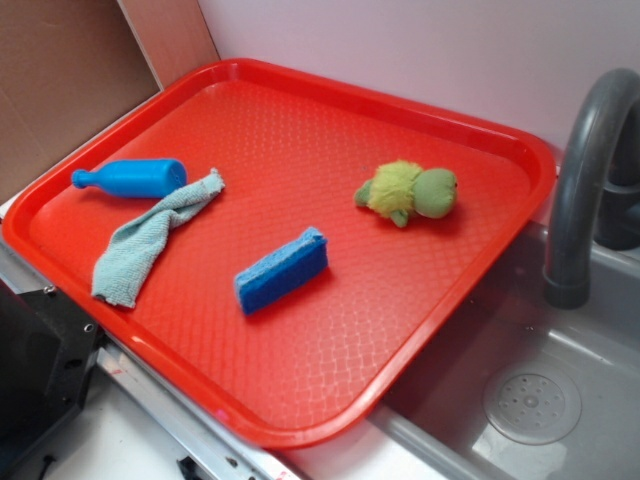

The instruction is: Grab the green animal.

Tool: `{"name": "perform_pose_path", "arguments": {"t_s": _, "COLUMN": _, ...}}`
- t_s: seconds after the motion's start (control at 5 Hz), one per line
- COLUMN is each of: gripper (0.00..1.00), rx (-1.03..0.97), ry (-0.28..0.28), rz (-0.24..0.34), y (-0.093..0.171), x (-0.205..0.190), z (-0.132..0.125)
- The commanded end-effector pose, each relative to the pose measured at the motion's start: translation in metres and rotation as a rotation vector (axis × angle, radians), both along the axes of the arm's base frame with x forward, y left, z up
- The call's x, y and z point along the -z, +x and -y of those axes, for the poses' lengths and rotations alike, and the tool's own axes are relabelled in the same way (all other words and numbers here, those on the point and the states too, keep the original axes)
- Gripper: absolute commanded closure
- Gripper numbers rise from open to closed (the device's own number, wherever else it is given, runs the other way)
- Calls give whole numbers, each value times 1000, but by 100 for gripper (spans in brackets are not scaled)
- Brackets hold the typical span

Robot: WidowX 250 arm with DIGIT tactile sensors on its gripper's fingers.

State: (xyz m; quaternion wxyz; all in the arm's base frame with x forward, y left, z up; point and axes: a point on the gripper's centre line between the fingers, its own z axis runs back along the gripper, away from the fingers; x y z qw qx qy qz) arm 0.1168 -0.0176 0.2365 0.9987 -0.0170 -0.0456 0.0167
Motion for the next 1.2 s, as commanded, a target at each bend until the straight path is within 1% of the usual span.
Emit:
{"name": "perform_pose_path", "arguments": {"t_s": 0.0, "gripper": 0, "rx": 0, "ry": 0, "rz": 0, "y": 0, "x": 0, "z": 0}}
{"name": "perform_pose_path", "arguments": {"t_s": 0.2, "gripper": 0, "rx": 74, "ry": 34, "rz": 29, "y": 15, "x": 6, "z": -2}}
{"name": "perform_pose_path", "arguments": {"t_s": 0.4, "gripper": 0, "rx": 217, "ry": 62, "rz": 37, "y": 35, "x": 13, "z": -1}}
{"name": "perform_pose_path", "arguments": {"t_s": 0.6, "gripper": 0, "rx": 397, "ry": 133, "rz": 59, "y": 60, "x": 20, "z": 11}}
{"name": "perform_pose_path", "arguments": {"t_s": 0.8, "gripper": 0, "rx": 559, "ry": 198, "rz": 98, "y": 80, "x": 27, "z": 25}}
{"name": "perform_pose_path", "arguments": {"t_s": 1.0, "gripper": 0, "rx": 711, "ry": 127, "rz": 188, "y": 109, "x": 42, "z": 38}}
